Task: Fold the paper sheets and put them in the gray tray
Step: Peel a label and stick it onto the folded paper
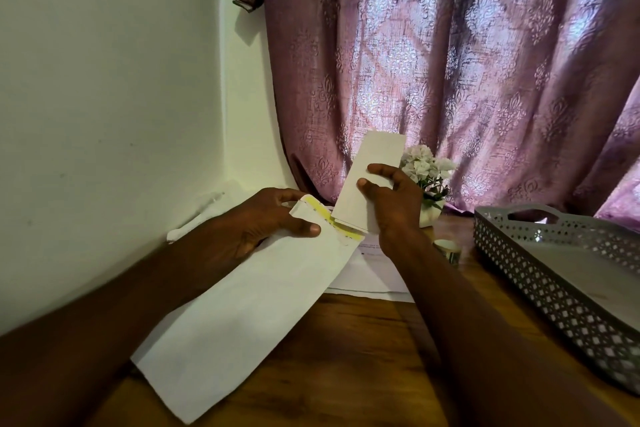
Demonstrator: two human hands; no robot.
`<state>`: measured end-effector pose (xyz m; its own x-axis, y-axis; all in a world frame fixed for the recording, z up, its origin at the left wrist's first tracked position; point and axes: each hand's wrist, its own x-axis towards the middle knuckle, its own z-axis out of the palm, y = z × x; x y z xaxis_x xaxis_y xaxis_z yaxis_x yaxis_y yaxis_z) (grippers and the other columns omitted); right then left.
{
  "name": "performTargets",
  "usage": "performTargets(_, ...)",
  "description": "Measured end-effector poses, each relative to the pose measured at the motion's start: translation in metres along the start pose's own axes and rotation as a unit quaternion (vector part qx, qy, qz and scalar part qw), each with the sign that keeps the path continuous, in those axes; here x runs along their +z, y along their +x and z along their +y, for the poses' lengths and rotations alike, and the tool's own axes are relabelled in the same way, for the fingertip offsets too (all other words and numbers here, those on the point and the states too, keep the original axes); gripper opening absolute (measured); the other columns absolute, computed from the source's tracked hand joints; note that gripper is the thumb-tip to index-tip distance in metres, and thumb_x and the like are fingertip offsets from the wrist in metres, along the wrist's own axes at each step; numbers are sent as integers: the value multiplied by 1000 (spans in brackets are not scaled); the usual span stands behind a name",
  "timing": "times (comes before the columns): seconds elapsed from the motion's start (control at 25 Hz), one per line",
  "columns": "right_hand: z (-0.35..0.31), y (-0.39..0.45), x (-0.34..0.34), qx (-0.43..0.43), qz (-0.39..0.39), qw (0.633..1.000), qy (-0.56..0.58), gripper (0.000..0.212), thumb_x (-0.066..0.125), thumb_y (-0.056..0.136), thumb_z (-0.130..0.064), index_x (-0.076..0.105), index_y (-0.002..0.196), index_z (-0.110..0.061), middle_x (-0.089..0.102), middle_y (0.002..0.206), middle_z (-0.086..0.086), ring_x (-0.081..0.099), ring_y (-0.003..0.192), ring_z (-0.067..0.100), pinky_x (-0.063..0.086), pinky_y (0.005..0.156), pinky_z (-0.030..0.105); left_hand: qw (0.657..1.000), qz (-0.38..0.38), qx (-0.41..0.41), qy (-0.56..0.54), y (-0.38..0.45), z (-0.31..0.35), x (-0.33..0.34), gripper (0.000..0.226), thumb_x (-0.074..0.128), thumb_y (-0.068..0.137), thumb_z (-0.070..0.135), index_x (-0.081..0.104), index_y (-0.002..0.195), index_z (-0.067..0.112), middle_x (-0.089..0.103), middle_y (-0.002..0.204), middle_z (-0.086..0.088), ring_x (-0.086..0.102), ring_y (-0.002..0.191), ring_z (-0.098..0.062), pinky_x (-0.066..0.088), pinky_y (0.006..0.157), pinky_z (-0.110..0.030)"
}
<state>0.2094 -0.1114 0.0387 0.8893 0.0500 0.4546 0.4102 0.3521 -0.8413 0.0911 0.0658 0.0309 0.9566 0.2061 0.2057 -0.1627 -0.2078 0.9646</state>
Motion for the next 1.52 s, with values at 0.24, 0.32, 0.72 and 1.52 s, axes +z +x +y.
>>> performTargets(0.24, 7, -1, -3, 44, -66, 996, -31, 29, 82, 80, 0, 78, 103, -17, 77, 95, -4, 75, 80, 18, 63, 65, 32, 1000, -26, 11, 6, 2, -1, 6, 53, 88, 72, -2, 73, 120, 15, 80, 109, -3, 77, 99, -18, 62, 78, -26)
performTargets(0.32, 8, -2, -2, 56, -88, 994, -43, 28, 82, 80, -3, 79, 102, -21, 79, 93, -3, 76, 86, 23, 64, 77, 40, 999, -37, 7, -5, 1, -1, 6, 48, 86, 74, -4, 74, 116, 14, 81, 106, -3, 78, 95, -17, 61, 74, -24)
performTargets(0.72, 3, -12, 2, 123, -210, 969, -50, 29, 66, 99, -31, 71, 127, -26, 71, 127, 7, 66, 120, 32, 55, 102, 48, 998, -63, -13, 2, 0, -2, 7, 46, 89, 75, 6, 73, 118, 15, 80, 110, -3, 77, 103, -18, 61, 84, -26)
performTargets(1.52, 17, -7, -2, 266, -107, 958, 10, 29, 71, 88, -12, 72, 117, -14, 77, 104, 11, 71, 82, 26, 56, 80, 37, 997, 77, -10, 29, 8, -3, -1, 53, 95, 67, 12, 73, 115, 13, 78, 102, -3, 74, 89, -15, 58, 68, -21)
